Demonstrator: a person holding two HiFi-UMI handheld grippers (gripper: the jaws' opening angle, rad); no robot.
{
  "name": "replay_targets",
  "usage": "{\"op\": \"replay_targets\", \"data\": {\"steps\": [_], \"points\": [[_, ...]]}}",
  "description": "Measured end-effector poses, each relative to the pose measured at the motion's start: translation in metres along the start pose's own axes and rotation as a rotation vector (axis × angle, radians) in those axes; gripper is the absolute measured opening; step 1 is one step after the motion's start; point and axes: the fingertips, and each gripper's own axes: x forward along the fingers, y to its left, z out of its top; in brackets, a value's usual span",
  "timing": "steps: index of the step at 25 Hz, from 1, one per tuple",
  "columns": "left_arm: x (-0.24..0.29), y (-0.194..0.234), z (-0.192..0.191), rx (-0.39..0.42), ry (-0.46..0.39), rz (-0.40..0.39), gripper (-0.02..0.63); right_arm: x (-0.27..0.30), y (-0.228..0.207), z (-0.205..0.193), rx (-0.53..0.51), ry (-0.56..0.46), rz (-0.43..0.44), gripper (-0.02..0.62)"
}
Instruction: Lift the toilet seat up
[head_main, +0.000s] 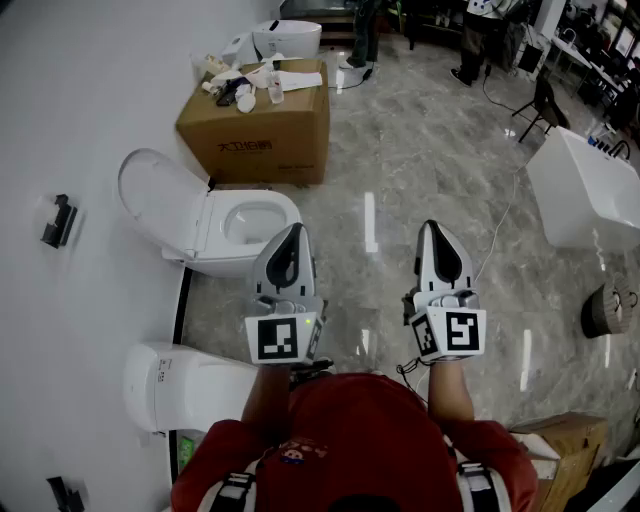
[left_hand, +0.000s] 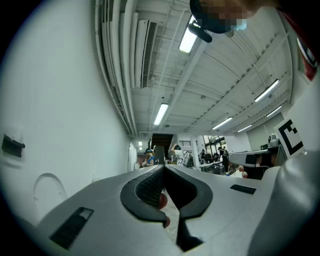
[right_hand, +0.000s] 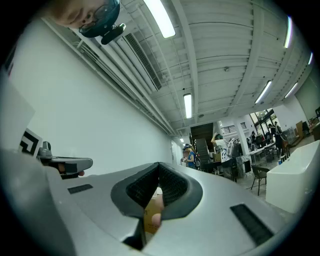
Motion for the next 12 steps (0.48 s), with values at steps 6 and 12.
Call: {"op": "replay_targets", "data": {"steps": [6, 12], "points": [[-0.005, 0.015, -0.002, 0.011, -0.005, -0.008, 0.011, 0.005, 0.019, -0.004, 0.004, -0.008, -0.001, 0.014], [-0.017, 0.036, -0.004, -0.003, 0.006, -0.003, 0.011, 0.009, 0.044, -0.007, 0.008, 0.0, 0.009, 0.014]]}}
